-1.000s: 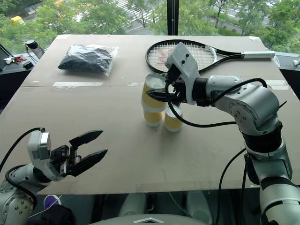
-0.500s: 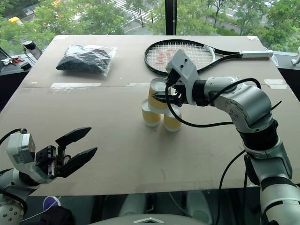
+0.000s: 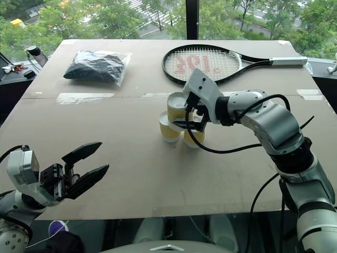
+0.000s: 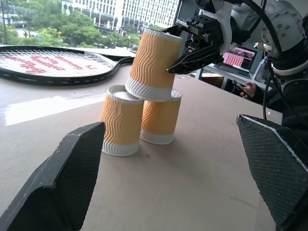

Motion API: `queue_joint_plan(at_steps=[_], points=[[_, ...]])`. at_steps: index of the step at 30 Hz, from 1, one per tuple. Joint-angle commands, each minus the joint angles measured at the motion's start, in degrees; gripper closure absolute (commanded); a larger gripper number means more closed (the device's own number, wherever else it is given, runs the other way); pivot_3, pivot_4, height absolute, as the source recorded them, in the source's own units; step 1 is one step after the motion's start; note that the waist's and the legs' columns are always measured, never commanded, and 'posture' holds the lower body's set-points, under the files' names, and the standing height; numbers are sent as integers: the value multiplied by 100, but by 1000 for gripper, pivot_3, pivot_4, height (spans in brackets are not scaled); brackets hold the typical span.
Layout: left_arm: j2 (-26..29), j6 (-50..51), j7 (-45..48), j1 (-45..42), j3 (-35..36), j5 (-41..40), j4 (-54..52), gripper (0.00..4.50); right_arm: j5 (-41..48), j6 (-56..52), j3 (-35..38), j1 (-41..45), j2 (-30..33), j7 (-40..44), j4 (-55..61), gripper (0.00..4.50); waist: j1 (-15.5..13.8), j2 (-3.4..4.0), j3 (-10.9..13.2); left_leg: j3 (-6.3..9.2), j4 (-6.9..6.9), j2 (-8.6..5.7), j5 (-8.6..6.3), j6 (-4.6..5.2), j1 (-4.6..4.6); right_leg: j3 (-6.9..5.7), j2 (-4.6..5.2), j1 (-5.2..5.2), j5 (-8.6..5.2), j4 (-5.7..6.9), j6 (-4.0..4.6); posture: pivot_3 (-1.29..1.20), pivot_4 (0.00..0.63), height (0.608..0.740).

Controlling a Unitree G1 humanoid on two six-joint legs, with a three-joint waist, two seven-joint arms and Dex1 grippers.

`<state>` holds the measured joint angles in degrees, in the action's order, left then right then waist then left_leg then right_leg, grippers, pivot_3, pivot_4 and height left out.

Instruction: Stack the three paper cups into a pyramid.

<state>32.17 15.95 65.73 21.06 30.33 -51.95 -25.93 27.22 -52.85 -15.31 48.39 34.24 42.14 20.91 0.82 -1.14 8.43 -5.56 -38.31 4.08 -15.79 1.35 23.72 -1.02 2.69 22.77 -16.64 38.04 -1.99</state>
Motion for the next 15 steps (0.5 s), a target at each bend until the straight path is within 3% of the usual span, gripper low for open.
queue_joint_plan(at_steps=[1, 5, 9, 12, 15], points=[[40, 38, -73, -99, -91, -151, -199, 0, 366, -55, 760, -73, 193, 114, 473, 26, -21, 0, 0, 0, 0, 0, 0, 0, 0, 0, 0, 0, 0, 0, 0, 0, 150, 740], [87, 141, -158, -320, -231, -184, -179, 0, 825, 121, 1696, -871, 780, 485, 1072, 26, -69, -11, -7, 12, -1, -3, 0, 0, 5, -6, 4, -5, 0, -7, 0, 0, 150, 740], [117, 175, -189, -506, -474, 45, 17, 0, 1281, 155, 2422, -1730, 685, 275, 1457, 26, 6, -11, -9, 5, 0, -1, 0, 0, -5, 5, -1, -8, 0, 1, 0, 0, 150, 740], [107, 141, -336, -714, -744, 390, 238, 0, 1446, 502, 3034, -3017, 355, 110, 1790, 26, -21, -16, -16, 18, -1, 1, 0, 0, -7, 8, -8, -16, 0, 2, 0, 0, 150, 740], [220, 214, -446, -749, -826, 638, 531, 0, 1050, 1382, 3527, -4749, 139, 370, 1880, 26, -91, -21, -19, 21, -1, -3, 0, 0, -1, 7, -5, -17, -1, -4, -1, 0, 150, 740]])
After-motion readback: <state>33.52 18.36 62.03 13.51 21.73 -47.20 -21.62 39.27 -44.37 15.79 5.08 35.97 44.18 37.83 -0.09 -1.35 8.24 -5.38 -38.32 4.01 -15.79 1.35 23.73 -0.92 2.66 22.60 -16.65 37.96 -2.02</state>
